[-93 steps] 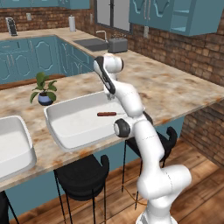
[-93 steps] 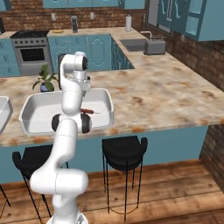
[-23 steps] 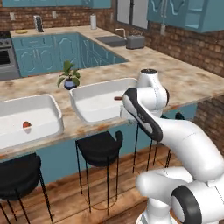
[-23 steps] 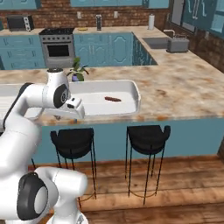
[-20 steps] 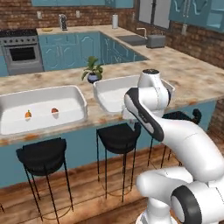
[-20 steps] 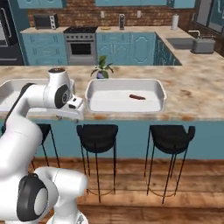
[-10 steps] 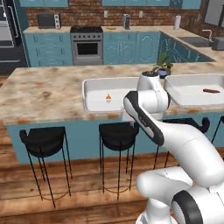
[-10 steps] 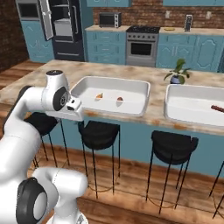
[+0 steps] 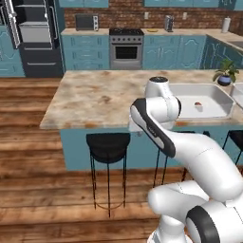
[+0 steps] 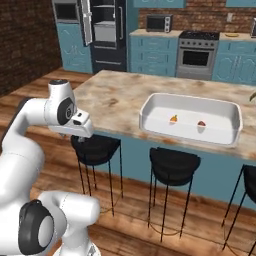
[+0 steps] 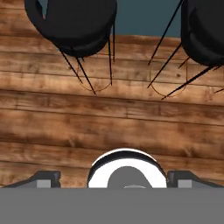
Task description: Place the cold items (carrot and sweet potato) from the fridge in one tupperware on the dining counter. Place the warm items (kebab skewer and hot dog) in the stove area in another tupperware.
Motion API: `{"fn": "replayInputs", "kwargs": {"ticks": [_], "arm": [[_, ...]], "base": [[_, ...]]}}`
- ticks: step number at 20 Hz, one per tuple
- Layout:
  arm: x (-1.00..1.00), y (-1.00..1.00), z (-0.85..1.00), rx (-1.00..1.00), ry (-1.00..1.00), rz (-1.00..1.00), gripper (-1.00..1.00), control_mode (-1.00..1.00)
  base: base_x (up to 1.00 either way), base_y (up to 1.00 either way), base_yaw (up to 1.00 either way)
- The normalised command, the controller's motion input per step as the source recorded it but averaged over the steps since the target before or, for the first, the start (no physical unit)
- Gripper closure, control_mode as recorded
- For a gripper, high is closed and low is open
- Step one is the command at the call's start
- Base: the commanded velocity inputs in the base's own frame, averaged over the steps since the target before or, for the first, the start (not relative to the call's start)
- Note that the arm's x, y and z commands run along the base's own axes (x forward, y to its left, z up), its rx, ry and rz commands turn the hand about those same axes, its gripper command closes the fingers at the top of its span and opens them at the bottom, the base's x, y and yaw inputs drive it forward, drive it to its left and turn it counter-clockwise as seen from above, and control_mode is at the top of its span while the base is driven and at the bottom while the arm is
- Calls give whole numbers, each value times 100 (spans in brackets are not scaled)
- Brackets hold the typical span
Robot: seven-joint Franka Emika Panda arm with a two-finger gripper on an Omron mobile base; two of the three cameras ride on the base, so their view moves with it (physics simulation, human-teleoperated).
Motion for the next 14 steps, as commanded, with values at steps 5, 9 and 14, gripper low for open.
{"fn": "replayInputs", "kwargs": {"ticks": [5,9,14], "arm": [[0,0,0,0,0,0,-100,100],[0,0,0,0,0,0,-100,100],[0,0,0,0,0,0,-100,100]], "base": [[21,100,0],[20,100,0],[22,100,0]]}}
